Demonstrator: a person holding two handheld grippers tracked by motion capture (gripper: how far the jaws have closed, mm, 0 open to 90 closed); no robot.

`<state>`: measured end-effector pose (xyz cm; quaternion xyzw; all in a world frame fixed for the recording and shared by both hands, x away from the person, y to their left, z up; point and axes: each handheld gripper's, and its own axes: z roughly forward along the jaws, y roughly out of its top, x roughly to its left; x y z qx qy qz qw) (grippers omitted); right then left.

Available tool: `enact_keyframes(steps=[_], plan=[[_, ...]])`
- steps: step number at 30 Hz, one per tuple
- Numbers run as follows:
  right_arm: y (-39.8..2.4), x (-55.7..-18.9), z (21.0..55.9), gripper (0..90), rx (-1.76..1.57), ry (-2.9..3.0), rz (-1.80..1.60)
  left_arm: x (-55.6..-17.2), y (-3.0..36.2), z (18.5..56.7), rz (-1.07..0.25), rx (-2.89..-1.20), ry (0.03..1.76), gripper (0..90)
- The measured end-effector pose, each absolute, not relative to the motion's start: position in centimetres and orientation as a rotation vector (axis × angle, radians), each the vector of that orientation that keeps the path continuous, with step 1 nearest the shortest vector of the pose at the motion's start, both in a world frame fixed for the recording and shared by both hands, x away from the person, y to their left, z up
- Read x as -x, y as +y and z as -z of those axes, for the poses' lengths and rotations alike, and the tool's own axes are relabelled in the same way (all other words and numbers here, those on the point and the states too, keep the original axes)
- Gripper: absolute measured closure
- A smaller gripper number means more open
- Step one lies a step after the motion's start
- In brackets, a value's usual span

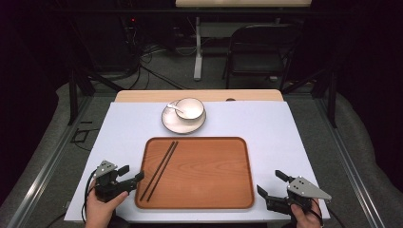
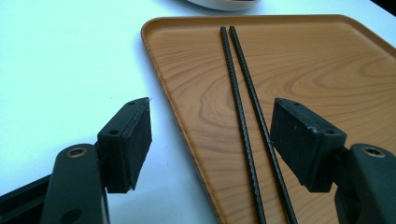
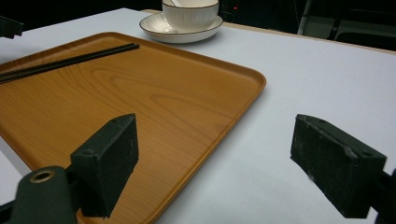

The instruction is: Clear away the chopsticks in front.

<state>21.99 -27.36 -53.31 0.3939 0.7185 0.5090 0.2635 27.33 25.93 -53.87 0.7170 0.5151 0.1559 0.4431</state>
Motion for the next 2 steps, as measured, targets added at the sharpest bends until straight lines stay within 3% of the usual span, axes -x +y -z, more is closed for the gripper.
enact_keyframes(steps=[2], plan=[[-27.39,-22.01,53.32,14.7,-1.067,1.943,-1.376,-27.34,25.90,53.89,-0.387,-1.779,1.280,29.8]])
